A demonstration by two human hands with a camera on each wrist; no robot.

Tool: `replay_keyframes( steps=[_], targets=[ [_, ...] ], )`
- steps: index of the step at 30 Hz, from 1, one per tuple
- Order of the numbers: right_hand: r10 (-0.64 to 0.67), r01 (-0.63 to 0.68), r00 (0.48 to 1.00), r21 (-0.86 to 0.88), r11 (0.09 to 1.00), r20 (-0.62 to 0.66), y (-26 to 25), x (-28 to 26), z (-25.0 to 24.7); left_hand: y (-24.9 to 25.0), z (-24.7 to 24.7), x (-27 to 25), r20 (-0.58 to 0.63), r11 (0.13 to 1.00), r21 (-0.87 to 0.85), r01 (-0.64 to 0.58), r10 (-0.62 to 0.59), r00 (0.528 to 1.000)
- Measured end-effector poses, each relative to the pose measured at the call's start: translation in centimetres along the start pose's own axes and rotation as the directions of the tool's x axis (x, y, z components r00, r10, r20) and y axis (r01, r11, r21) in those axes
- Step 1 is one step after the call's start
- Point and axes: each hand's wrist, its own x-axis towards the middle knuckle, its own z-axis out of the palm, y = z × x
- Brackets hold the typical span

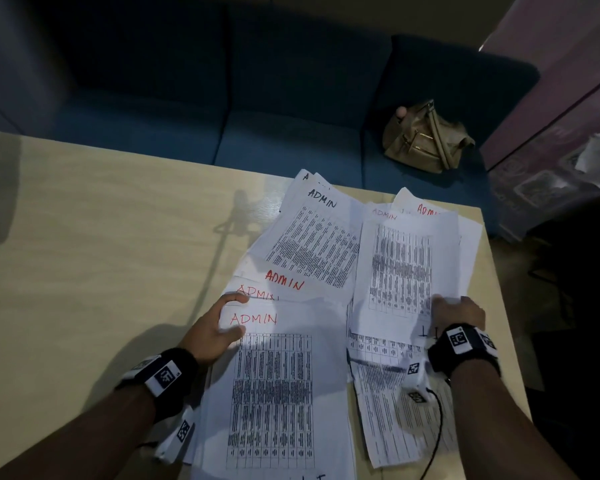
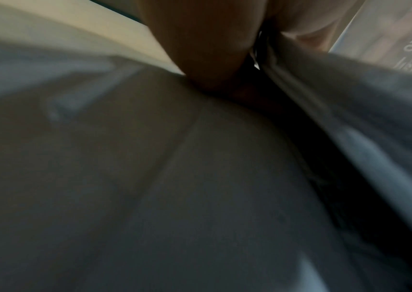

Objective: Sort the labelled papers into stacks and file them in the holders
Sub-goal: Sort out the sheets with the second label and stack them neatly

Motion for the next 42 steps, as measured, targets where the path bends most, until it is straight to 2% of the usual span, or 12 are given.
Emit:
replay_keyframes(
  steps=[3, 6, 9, 17, 22, 25, 28, 30, 34, 38, 40, 42],
  targets=[
    [-0.05, 0.052, 0.998, 0.095, 0.994, -0.025, -0.2, -0.1, -0.3, 0.3, 0.1, 0.0, -0.004, 1.0, -0.008, 0.024, -0.024, 1.0],
    [-0.053, 0.076, 0.991, 0.192, 0.978, -0.126, 0.0, -0.6, -0.7, 0.1, 0.0, 0.0, 0.001, 0.999, 0.017, 0.03, -0.03, 1.0],
    [-0.056, 0.093, 0.981, 0.196, 0.976, -0.187, 0.7, -0.5, -1.6, 0.0, -0.2, 0.0, 0.01, 0.999, 0.019, 0.03, -0.031, 0.999],
    [-0.081, 0.12, 0.982, 0.238, 0.964, -0.171, 2.1, 0.1, -5.0, 0.5, -0.1, -0.3, 0.013, 0.997, 0.074, 0.028, -0.029, 0.999],
    [-0.065, 0.192, 0.964, 0.505, 0.841, -0.26, 4.2, 0.2, -6.6, 0.3, -0.1, -0.2, 0.016, 0.994, 0.108, 0.036, -0.038, 0.999],
    [-0.106, 0.221, 0.966, 0.537, 0.814, -0.238, 5.1, -0.7, -6.7, 0.2, -0.3, -0.3, 0.008, 0.99, 0.137, 0.045, -0.046, 0.999],
    [-0.251, 0.283, 0.959, 0.482, 0.829, -0.132, 5.1, -2.9, -5.9, 0.4, -0.3, -0.4, 0.008, 0.988, 0.145, 0.047, -0.049, 0.999],
    [-0.376, 0.343, 0.927, 0.421, 0.84, -0.006, 5.0, -4.7, -4.4, 0.6, -0.1, -0.4, 0.0, 0.988, 0.141, 0.063, -0.064, 0.998],
    [-0.464, 0.316, 0.833, 0.43, 0.846, 0.301, 5.3, -9.3, -0.9, 1.6, 0.2, -0.6, -0.008, 0.994, 0.086, 0.064, -0.064, 0.998],
    [-0.547, 0.434, 0.699, 0.336, 0.836, 0.461, 6.0, -12.5, 2.1, 2.3, 0.4, -0.9, -0.059, 0.991, -0.063, 0.118, -0.122, 0.991],
    [-0.552, 0.451, 0.624, 0.322, 0.833, 0.553, 6.0, -13.3, 2.6, 2.6, 0.7, -1.0, -0.045, 0.99, -0.082, 0.112, -0.116, 0.992],
    [-0.579, 0.541, 0.581, 0.26, 0.8, 0.572, 5.3, -13.7, 2.4, 2.5, 0.8, -1.0, -0.048, 0.996, -0.038, 0.081, -0.083, 0.995]
  ],
)
